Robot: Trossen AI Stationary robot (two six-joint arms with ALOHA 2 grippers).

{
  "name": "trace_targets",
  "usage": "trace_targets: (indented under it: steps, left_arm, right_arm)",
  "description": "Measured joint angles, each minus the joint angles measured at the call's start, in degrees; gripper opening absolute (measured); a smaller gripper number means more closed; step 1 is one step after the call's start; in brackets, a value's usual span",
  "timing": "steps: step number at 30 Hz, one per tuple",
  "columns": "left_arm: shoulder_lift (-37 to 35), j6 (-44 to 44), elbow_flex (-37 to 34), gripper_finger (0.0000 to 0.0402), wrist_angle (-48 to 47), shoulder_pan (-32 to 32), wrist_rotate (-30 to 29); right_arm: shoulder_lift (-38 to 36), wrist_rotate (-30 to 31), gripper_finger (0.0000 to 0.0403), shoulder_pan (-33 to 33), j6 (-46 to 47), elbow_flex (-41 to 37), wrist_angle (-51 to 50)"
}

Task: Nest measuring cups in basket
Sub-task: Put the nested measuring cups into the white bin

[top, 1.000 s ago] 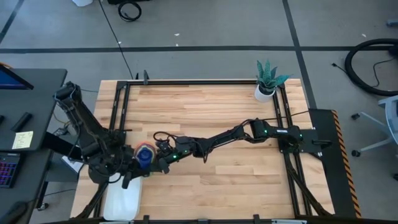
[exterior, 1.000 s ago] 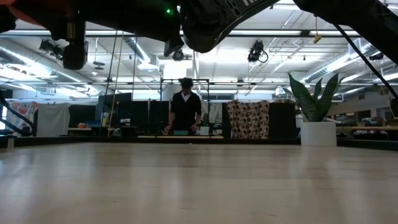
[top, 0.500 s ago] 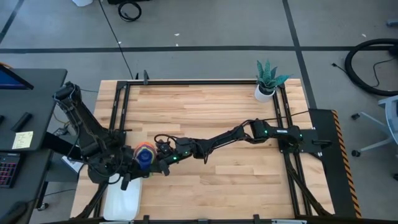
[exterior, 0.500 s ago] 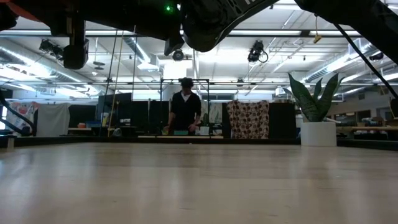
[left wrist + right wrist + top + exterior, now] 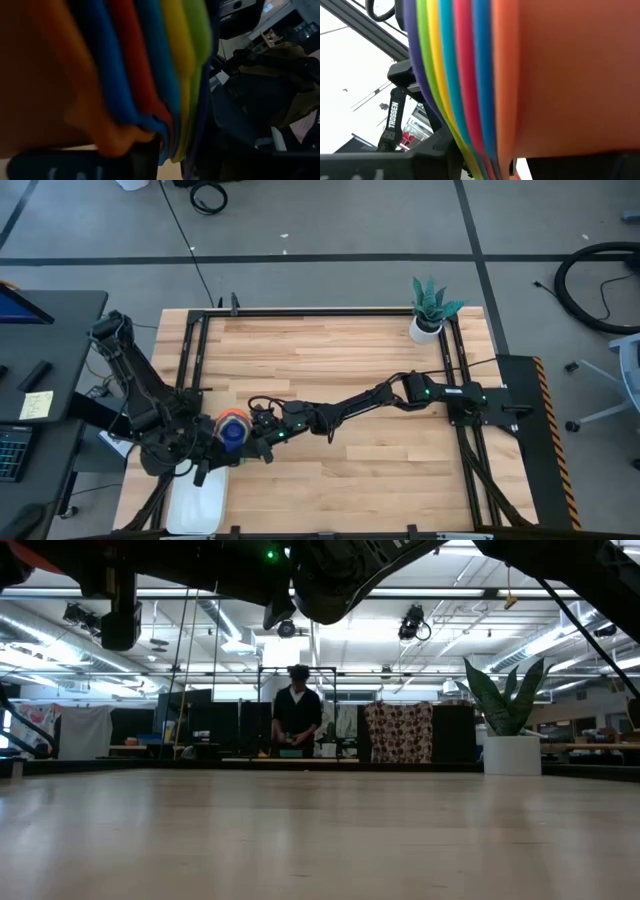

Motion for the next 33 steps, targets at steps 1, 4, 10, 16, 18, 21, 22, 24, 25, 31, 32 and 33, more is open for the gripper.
trace_targets:
  steps: [1, 4, 10, 16, 18, 21, 22, 24, 25, 31, 32, 33]
  left_arm:
    - [-0.01, -0.39, 0.0, 0.0103, 0.17, -0.24, -0.05]
    - [-0.01, -2.11, 0.0, 0.0126, 0.5, -0.96, 0.06]
    - [-0.01, -9.19, 0.0, 0.0132, 0.4, -3.58, -0.35]
    - [-0.01, -10.9, 0.0, 0.0132, 0.4, -5.91, -1.24]
    - [-0.1, -10.98, 0.0, 0.0132, 0.51, -6.38, -1.23]
    - [-0.9, -12.11, 0.0, 0.0132, 0.39, -7.5, -0.64]
    - [-1.26, -12.27, 0.0, 0.0132, 0.29, -8.04, 0.19]
    - [-1.79, -12.27, -0.03, 0.0132, 0.59, -9.27, 2.1]
    - [-2.24, -12.33, -0.04, 0.0132, 0.52, -9.92, 1.89]
    - [-3.79, -13.68, 0.13, 0.0132, 1.29, -13.88, 6.58]
    - [-3.76, -14.16, 0.19, 0.0132, 1.73, -14.36, 6.71]
    - [-3.67, -15.09, 0.18, 0.0132, 1.36, -14.72, 6.79]
  right_arm:
    - [-0.01, -0.07, 0.017, 0.0, -0.19, 0.01, 0.03]
    - [-0.01, -0.78, 0.016, -0.15, -0.93, 0.01, -0.09]
    - [0.03, -1.31, 0.0142, -0.42, -1.43, 0.06, -1.04]
    - [0.03, -1.49, 0.0138, -0.44, -1.72, 0.23, -1.68]
    - [0.03, -1.61, 0.0132, -0.44, -1.76, 0.23, -1.7]
    - [0.03, -2.63, 0.0117, -0.44, -1.77, 0.25, -1.62]
    - [0.03, -3.46, 0.0102, -0.44, -1.93, 0.27, -1.3]
    - [-0.11, -4.11, 0.0077, -0.44, -2.38, 0.53, 0.04]
    - [-0.18, -4.18, 0.0077, -0.51, -2.55, 0.65, 0.87]
    - [-0.18, -0.82, 0.0077, -2.26, -3.03, 0.54, 3.4]
    - [-0.18, -0.53, 0.0077, -2.69, -2.77, 0.54, 3.93]
    - [-0.18, -0.98, 0.0077, -2.99, -2.68, 0.54, 4.27]
